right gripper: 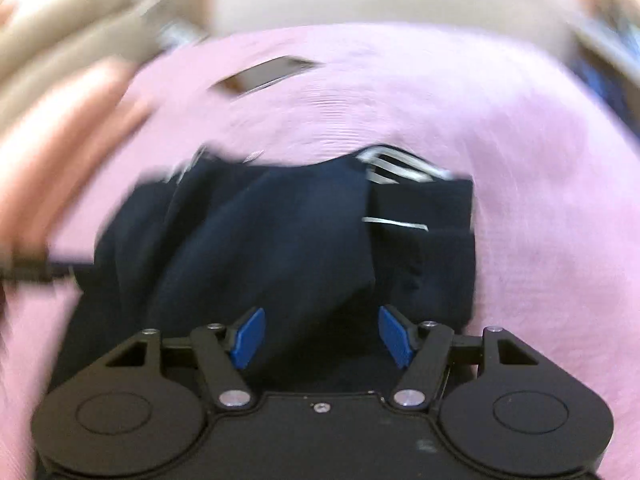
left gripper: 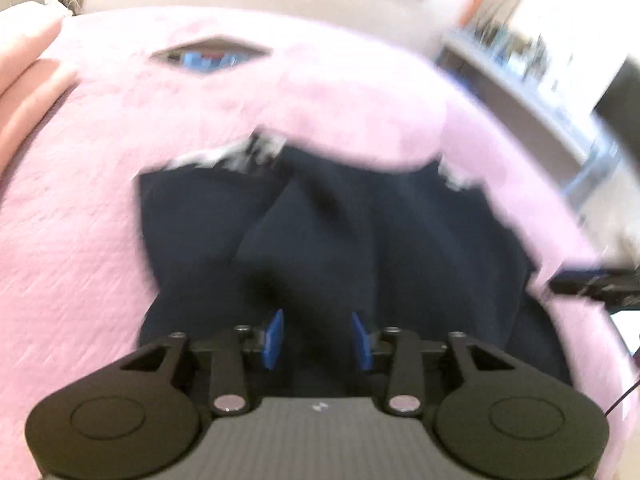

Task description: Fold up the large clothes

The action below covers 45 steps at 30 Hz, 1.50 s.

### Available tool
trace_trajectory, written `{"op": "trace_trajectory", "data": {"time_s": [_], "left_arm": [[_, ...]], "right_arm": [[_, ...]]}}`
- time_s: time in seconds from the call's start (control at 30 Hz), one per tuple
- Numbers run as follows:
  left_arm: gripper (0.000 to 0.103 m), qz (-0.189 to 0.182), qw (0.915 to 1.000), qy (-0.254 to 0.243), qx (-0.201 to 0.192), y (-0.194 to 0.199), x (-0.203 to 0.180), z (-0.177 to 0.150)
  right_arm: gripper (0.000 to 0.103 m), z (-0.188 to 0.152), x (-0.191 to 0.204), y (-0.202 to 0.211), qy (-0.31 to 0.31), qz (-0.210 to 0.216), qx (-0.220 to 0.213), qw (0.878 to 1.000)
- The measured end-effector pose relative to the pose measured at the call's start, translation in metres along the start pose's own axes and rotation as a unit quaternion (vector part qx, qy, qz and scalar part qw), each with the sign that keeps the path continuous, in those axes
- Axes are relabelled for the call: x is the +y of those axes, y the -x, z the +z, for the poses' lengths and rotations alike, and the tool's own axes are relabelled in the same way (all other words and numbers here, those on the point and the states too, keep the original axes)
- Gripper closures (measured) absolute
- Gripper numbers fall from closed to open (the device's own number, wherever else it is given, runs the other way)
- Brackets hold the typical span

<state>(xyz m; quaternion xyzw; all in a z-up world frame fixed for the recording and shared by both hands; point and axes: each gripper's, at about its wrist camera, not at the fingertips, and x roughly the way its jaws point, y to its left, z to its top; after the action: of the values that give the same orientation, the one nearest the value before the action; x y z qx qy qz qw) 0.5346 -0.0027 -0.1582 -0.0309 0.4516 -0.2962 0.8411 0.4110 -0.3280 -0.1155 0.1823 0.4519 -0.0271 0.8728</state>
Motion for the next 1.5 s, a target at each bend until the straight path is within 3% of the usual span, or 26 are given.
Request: {"op": "trace_trajectory", "data": {"time_s": [0.13, 0.2, 0.27, 0.3, 0.33, 0.4, 0.5, 0.6, 0.67, 0.73, 0.8, 0.87, 1.0, 1.1, 1.2, 1.23, 1.27, 1.37, 1.43, 1.5], "left_arm": [[0.045, 0.0, 0.9999, -0.002, -0.01, -0.03, -0.015, 0.025], [0.045, 0.006, 1.0, 0.002, 0.006, -0.047, -0.016, 0.03], [0.048, -0.009, 0.9997, 0.006, 0.022, -0.059, -0.015, 0.028], [0.062, -0.006, 0.9994, 0.005, 0.032, -0.074, -0.012, 0.026], [0.1, 0.007, 0.9992, 0.001, 0.039, -0.08, -0.013, 0.025], [0.098, 0.04, 0.9987, 0.002, 0.032, -0.085, -0.01, 0.024], [0.098, -0.014, 0.9956, 0.081, -0.044, -0.049, 0.019, 0.021], [0.098, -0.033, 0.9914, 0.12, -0.041, -0.044, 0.042, 0.016], [0.098, -0.019, 0.993, 0.116, -0.004, -0.063, 0.046, 0.006], [0.097, -0.02, 0.9943, 0.104, 0.016, -0.083, 0.043, -0.003], [0.092, -0.023, 0.9958, 0.088, 0.014, -0.08, 0.038, -0.001], [0.088, -0.016, 0.9979, 0.063, 0.008, -0.07, 0.036, 0.002], [0.086, 0.01, 0.9993, 0.027, -0.025, -0.018, 0.025, 0.005], [0.086, -0.026, 0.9978, 0.013, -0.06, 0.0, 0.006, 0.015], [0.086, -0.09, 0.9952, 0.011, -0.036, -0.026, -0.019, 0.017], [0.086, -0.098, 0.995, 0.002, -0.018, -0.041, -0.027, 0.014], [0.086, -0.094, 0.9956, -0.005, 0.003, -0.056, -0.033, 0.008], [0.086, -0.064, 0.9959, 0.004, 0.064, -0.089, -0.03, -0.017], [0.087, -0.083, 0.994, 0.025, 0.068, -0.085, -0.017, -0.038], [0.09, -0.098, 0.9906, 0.058, 0.076, -0.075, -0.003, -0.047]], "right_arm": [[0.027, 0.007, -0.018, -0.025, -0.08, 0.008, 0.004, 0.997], [0.027, -0.002, -0.023, -0.036, -0.102, 0.014, 0.024, 0.994], [0.031, -0.006, -0.026, -0.049, -0.117, 0.024, 0.047, 0.992], [0.053, -0.01, -0.027, -0.052, -0.118, 0.031, 0.052, 0.991], [0.079, -0.013, -0.025, -0.052, -0.114, 0.03, 0.05, 0.992], [0.088, -0.012, -0.017, -0.039, -0.097, 0.024, 0.032, 0.994], [0.09, -0.006, -0.015, -0.008, -0.07, 0.017, -0.018, 0.997], [0.09, -0.004, -0.021, 0.0, -0.064, 0.019, -0.016, 0.998], [0.088, -0.013, -0.023, -0.029, -0.066, 0.002, 0.026, 0.997], [0.069, -0.026, -0.029, -0.061, -0.062, -0.037, 0.068, 0.995], [0.063, -0.029, -0.04, -0.059, -0.084, -0.026, 0.063, 0.994], [0.046, -0.023, -0.041, -0.04, -0.087, -0.03, 0.052, 0.994], [0.046, -0.008, -0.015, 0.007, -0.013, -0.041, 0.001, 0.999], [0.046, -0.004, 0.027, 0.01, 0.04, 0.001, 0.0, 0.999], [0.055, -0.015, 0.069, -0.015, 0.077, 0.029, 0.022, 0.996], [0.069, -0.023, 0.081, -0.026, 0.093, 0.025, 0.033, 0.995], [0.077, -0.03, 0.085, -0.037, 0.1, 0.019, 0.044, 0.994], [0.085, -0.059, 0.08, -0.067, 0.101, -0.008, 0.092, 0.991], [0.099, -0.08, 0.069, -0.067, 0.095, -0.012, 0.112, 0.989], [0.099, -0.09, 0.059, -0.05, 0.083, -0.01, 0.121, 0.989]]}}
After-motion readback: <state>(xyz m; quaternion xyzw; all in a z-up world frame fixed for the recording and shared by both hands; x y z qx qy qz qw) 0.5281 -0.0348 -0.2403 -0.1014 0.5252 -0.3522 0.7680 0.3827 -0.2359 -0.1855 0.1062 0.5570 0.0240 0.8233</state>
